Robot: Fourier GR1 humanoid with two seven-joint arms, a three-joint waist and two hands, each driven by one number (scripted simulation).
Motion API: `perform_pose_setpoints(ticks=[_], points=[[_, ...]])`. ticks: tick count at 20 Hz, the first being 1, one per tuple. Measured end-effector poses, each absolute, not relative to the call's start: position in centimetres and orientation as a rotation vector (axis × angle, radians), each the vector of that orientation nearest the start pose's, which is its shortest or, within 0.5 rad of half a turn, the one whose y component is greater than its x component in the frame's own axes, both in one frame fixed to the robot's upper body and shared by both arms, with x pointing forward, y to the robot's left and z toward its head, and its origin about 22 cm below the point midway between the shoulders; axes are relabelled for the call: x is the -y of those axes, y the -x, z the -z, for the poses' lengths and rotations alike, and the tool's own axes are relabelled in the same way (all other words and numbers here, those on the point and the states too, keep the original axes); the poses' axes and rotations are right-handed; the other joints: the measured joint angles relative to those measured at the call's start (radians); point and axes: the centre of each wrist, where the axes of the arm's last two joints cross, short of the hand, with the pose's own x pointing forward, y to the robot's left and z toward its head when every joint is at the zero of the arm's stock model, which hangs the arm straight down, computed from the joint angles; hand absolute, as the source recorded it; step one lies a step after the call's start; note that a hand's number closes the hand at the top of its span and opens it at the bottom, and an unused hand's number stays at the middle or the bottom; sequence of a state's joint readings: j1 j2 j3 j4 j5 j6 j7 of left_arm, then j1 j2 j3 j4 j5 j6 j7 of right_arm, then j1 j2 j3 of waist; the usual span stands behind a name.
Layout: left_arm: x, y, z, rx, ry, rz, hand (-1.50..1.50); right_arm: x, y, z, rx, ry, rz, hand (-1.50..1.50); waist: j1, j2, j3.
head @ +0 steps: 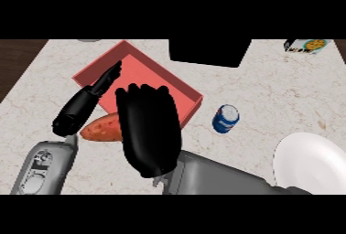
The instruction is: Pick the sweet potato from the plate and place it in the cardboard box
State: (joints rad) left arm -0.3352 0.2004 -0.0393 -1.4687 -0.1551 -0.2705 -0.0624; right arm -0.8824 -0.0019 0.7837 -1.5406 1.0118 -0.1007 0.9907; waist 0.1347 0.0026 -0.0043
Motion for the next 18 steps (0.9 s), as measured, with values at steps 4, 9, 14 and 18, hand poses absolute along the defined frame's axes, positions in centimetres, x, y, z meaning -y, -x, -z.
perform_pose_setpoints(ticks=[4,9,14,18], points=[[-23.4,-31.5,-7.0,1.764,0.008,0.624,0.0,-3.8,-26.4,-18.9,1.794,1.018,-0.867,1.5,-0.013,0.003,0.0],[-23.7,-31.5,-6.8,1.765,-0.017,0.606,0.0,-5.4,-28.9,-20.7,1.736,1.076,-0.877,1.5,-0.038,0.004,0.0],[-24.0,-31.3,-7.2,1.771,-0.038,0.587,0.0,-5.4,-32.1,-20.4,1.547,1.025,-0.95,1.5,-0.055,0.007,0.001],[-24.8,-31.0,-6.9,1.768,-0.048,0.578,0.0,-5.1,-34.1,-19.9,1.396,0.952,-1.022,1.5,-0.065,0.008,0.002]])
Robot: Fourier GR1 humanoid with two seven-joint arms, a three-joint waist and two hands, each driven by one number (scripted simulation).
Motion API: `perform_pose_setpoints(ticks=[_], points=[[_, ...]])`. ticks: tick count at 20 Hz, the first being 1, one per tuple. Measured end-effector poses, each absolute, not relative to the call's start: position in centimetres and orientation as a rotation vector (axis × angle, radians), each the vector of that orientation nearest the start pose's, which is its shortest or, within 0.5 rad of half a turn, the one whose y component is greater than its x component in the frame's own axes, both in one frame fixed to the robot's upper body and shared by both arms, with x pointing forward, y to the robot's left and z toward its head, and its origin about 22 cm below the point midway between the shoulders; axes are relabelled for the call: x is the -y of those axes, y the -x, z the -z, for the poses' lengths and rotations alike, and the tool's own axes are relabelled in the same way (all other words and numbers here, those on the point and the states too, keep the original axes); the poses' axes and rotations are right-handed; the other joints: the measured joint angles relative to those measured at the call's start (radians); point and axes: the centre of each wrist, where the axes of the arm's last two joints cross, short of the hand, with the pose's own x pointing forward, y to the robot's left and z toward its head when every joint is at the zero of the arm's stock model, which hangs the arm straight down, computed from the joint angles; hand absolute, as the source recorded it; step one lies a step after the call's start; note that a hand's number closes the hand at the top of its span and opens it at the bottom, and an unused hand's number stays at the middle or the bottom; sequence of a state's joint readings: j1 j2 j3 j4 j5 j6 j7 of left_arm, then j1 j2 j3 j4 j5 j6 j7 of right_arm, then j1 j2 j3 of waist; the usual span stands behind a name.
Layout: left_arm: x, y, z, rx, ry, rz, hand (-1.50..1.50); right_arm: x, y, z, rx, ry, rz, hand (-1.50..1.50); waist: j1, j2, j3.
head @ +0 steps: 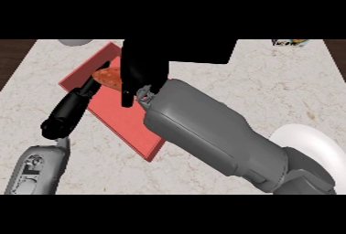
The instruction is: Pick the sweet potato from the plate and place it in the cardboard box
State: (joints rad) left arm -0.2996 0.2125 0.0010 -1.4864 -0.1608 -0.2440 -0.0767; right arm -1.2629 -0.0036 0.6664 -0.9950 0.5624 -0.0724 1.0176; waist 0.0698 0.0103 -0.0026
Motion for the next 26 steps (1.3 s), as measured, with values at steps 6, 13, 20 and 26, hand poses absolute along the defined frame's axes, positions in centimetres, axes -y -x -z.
perform_pose_setpoints(ticks=[6,13,20,26], points=[[-25.2,-30.2,-6.4,1.762,-0.062,0.564,0.0,-4.2,-36.4,-18.1,1.195,0.863,-1.157,-1.5,-0.021,-0.002,0.001],[-26.4,-30.0,-7.0,1.762,-0.077,0.553,0.0,-3.1,-37.4,-16.1,1.197,0.652,-1.264,-1.5,-0.035,-0.004,0.002],[-26.1,-30.0,-6.8,1.759,-0.073,0.548,0.0,-2.0,-37.2,-18.9,1.58,0.39,-0.853,-1.5,-0.04,-0.004,0.005],[-26.1,-29.7,-6.6,1.754,-0.075,0.55,0.0,1.4,-38.2,-19.0,1.666,0.193,-0.355,-1.5,-0.042,-0.004,0.005]])
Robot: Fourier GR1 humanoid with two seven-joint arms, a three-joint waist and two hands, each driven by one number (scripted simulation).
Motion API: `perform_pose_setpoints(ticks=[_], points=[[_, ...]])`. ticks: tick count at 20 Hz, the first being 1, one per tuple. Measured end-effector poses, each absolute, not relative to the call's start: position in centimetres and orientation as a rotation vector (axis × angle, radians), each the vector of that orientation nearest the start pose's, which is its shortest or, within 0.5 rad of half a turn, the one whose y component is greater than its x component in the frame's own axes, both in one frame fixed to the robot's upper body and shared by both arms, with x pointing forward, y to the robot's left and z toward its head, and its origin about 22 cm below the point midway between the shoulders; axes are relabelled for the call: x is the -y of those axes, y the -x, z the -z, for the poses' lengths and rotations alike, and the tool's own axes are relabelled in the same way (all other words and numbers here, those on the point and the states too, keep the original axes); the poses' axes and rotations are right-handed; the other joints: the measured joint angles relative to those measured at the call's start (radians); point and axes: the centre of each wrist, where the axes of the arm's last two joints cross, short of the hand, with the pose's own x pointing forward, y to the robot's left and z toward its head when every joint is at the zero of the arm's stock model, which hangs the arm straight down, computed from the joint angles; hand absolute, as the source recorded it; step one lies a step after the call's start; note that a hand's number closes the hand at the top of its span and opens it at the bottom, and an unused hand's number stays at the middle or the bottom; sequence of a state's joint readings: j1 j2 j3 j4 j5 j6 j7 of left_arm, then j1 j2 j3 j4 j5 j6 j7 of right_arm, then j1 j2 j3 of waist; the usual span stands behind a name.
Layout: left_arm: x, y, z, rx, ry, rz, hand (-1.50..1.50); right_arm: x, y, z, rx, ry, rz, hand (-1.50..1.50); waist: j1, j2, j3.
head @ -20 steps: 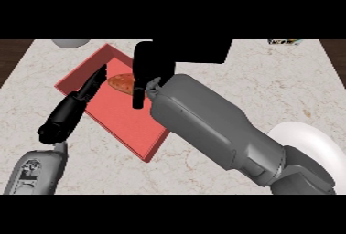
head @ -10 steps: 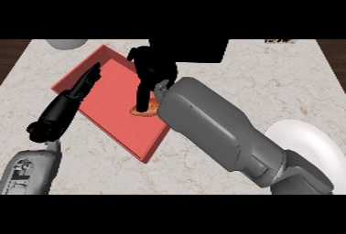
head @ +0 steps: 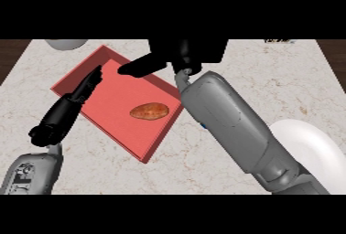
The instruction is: Pick the sweet potato from the plate and place it in the cardboard box
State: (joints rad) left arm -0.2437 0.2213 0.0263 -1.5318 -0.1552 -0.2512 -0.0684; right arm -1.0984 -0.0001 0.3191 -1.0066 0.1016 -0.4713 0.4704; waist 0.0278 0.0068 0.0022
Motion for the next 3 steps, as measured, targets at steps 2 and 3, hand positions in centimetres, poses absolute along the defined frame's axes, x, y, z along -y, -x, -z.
perform_pose_setpoints(ticks=[2,3], points=[[-26.4,-29.4,-6.1,1.751,-0.078,0.55,0.0,2.3,-38.5,-17.9,1.669,0.168,-0.259,-1.5,-0.001,0.0,-0.001],[-26.5,-29.3,-6.2,1.751,-0.081,0.549,0.0,2.9,-38.7,-17.5,1.675,0.16,-0.218,-1.5,-0.003,-0.001,-0.001]])
